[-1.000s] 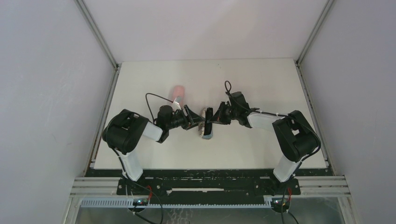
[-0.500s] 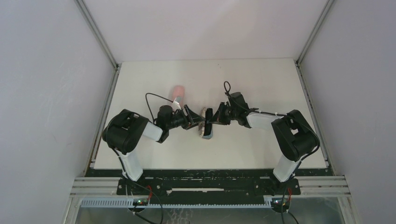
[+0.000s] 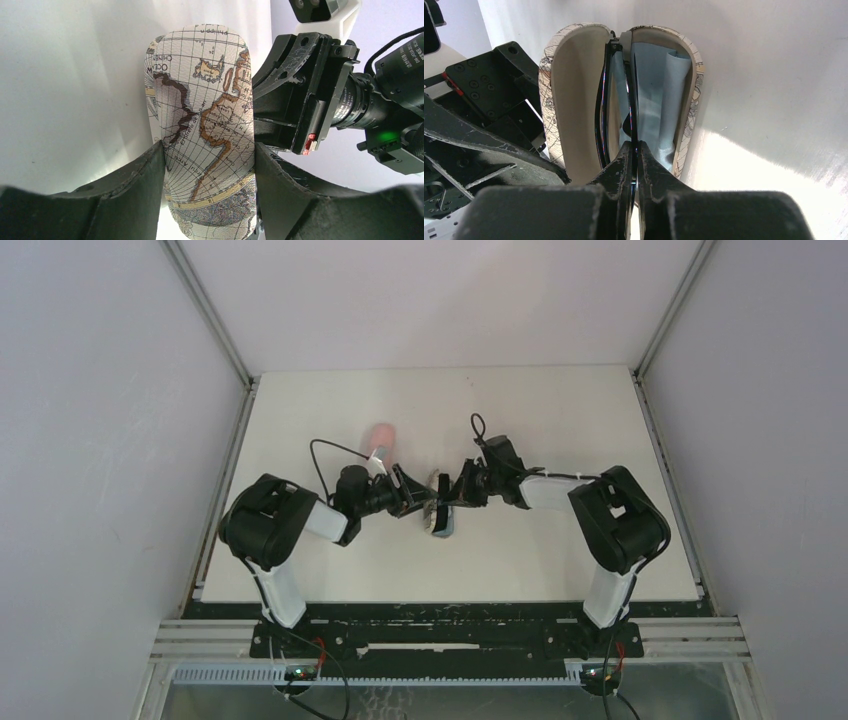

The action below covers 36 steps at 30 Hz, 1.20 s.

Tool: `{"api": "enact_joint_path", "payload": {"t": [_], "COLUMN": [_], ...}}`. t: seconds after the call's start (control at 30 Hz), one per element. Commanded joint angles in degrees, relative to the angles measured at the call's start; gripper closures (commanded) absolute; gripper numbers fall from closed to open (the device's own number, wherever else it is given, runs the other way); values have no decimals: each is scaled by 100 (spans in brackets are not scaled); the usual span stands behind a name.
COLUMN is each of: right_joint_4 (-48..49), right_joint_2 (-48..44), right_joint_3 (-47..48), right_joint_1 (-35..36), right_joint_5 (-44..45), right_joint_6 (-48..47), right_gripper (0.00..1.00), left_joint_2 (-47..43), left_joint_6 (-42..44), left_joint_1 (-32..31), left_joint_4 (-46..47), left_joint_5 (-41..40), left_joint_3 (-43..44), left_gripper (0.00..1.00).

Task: Organize the sunglasses
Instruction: Place the sunglasses in the sunglasses case.

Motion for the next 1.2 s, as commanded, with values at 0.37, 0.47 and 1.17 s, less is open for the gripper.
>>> {"api": "enact_joint_path", "payload": {"t": [0.37,0.47,1.17], "right_joint_4": [-201,-260,-1143], "right_joint_2": [203,75,-718], "right_joint_3": [337,337,337], "right_joint_1": [85,85,32], "right_joint_5": [78,141,876], "right_joint_6": [-186,-230,-787], "right_gripper": [97,90,84], "left_joint_2": [-163,-163,-115], "left_joint_6": [-56,-77,-84], "left_joint_1": [-14,-12,-14], "left_joint_4": [428,457,475], "left_joint_5": [133,133,130], "left_joint_3": [11,-5,6], "left_gripper": [100,100,100]}}
